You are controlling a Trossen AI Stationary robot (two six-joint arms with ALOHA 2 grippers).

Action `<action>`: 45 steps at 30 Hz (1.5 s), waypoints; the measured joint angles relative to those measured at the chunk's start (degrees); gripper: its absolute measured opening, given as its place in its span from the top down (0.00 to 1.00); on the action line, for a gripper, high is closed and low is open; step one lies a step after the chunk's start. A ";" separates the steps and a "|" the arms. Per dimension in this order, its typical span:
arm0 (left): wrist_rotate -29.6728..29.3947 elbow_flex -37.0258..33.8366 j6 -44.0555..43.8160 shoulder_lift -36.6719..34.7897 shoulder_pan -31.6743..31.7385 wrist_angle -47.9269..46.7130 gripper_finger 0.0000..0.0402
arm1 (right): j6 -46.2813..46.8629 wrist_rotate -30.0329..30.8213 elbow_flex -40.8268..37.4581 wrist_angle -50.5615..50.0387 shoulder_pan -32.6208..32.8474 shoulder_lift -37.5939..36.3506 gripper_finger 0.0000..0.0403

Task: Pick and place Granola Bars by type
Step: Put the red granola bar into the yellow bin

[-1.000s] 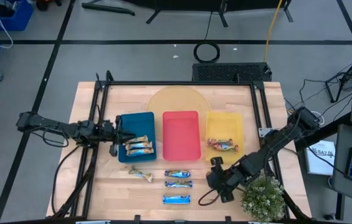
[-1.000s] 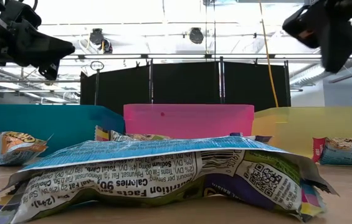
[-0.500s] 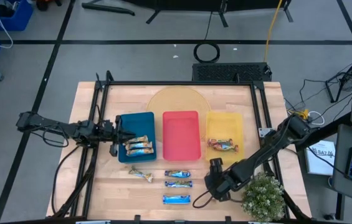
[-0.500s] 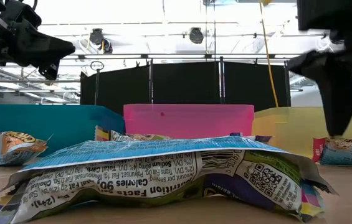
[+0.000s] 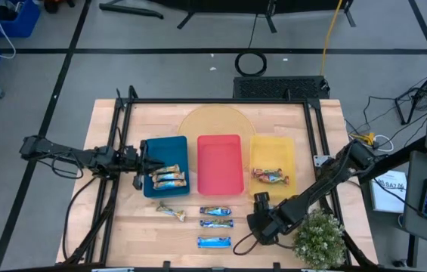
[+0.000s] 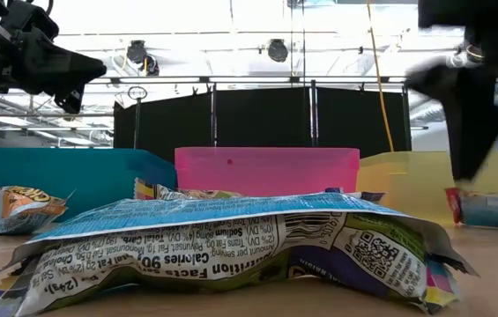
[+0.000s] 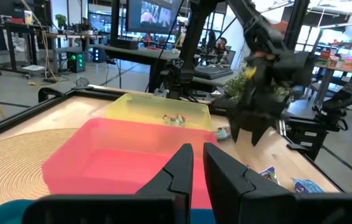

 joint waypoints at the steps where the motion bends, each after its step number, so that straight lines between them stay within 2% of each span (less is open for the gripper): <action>1: 0.02 0.00 0.00 0.00 -0.01 -0.01 0.88 | 0.20 1.30 1.00 -1.49 0.33 -0.58 0.40; 6: 0.04 0.00 -0.24 0.00 -0.01 -0.02 0.88 | 10.63 3.68 6.02 -15.03 1.53 -1.34 0.40; 11: 0.17 0.00 -2.94 0.00 -0.01 -0.06 0.88 | 29.11 -4.13 6.33 -23.46 1.29 -1.30 0.40; 17: 0.19 0.00 -4.24 0.00 -0.01 -0.38 0.88 | 38.40 -8.00 5.28 -24.86 1.31 -1.27 0.40; 24: 0.17 0.00 -4.23 0.00 -0.01 -0.38 0.88 | 42.84 -8.23 5.20 -28.39 0.93 -1.27 0.40; 33: 0.16 0.00 -5.99 0.00 -0.01 -0.54 0.88 | 45.14 -10.55 4.87 -27.32 0.90 -1.30 0.40; 45: 0.15 0.00 -6.03 0.00 -0.01 -0.84 0.88 | 45.96 -10.79 -6.81 -16.00 0.05 -1.37 0.40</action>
